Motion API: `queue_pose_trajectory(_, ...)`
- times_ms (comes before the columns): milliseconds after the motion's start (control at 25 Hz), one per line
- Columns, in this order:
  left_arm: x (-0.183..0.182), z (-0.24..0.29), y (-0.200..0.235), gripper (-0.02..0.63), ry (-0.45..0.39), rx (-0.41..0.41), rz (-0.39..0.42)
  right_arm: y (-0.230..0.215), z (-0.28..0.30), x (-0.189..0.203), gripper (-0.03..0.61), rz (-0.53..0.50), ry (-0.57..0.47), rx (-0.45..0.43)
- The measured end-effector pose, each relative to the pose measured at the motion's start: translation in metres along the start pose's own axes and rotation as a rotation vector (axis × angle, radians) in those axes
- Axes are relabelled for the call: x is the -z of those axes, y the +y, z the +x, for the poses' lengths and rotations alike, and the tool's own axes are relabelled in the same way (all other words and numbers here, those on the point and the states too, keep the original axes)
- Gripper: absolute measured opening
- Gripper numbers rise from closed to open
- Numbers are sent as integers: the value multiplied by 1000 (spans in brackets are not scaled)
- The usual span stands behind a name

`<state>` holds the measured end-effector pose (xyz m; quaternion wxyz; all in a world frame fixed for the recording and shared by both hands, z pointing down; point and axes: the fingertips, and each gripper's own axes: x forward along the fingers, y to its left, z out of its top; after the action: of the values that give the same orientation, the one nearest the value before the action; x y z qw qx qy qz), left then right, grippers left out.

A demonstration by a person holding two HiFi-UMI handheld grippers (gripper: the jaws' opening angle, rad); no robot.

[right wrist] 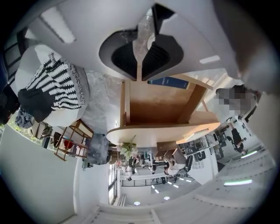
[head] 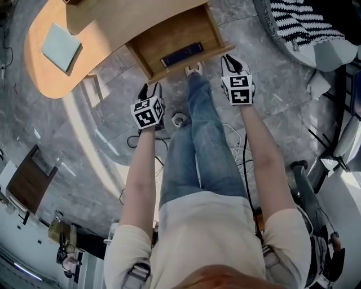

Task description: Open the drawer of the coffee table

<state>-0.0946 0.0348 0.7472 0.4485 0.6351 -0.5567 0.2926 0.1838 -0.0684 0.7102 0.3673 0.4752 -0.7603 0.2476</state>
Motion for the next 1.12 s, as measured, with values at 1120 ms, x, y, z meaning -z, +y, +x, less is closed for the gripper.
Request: queue_pose_trajectory(1120,-45,-325,-172,2,-336,268,154,141,-358,-94,2,86,-454,-165)
